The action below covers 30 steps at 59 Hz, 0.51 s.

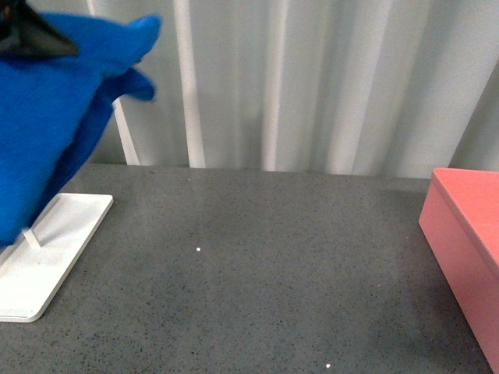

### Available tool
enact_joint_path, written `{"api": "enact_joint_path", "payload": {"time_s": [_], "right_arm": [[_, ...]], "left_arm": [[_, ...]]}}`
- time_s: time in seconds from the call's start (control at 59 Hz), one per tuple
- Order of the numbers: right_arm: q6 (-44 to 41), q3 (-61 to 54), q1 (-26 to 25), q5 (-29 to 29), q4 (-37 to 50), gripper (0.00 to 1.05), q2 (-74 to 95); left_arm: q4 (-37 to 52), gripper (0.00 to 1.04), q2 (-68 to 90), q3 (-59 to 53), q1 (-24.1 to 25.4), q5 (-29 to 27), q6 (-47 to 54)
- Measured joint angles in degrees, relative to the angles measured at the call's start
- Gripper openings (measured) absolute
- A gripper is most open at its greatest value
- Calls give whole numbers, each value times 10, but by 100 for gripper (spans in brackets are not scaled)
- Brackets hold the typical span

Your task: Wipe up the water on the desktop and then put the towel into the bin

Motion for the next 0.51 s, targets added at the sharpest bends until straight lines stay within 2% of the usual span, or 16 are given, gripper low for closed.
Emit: {"api": "enact_joint_path", "payload": {"time_s": [0.254,0.39,0.508], "right_arm": [[0,0,0,0,0,98,0],[0,0,0,0,0,98,0],[0,0,0,0,0,98,0]], "left_arm": [[165,7,-20,-54,-170,10,-142],[217,7,0,-57,-220,7,-179],[215,7,12,-57,-239,-18,-188]]}}
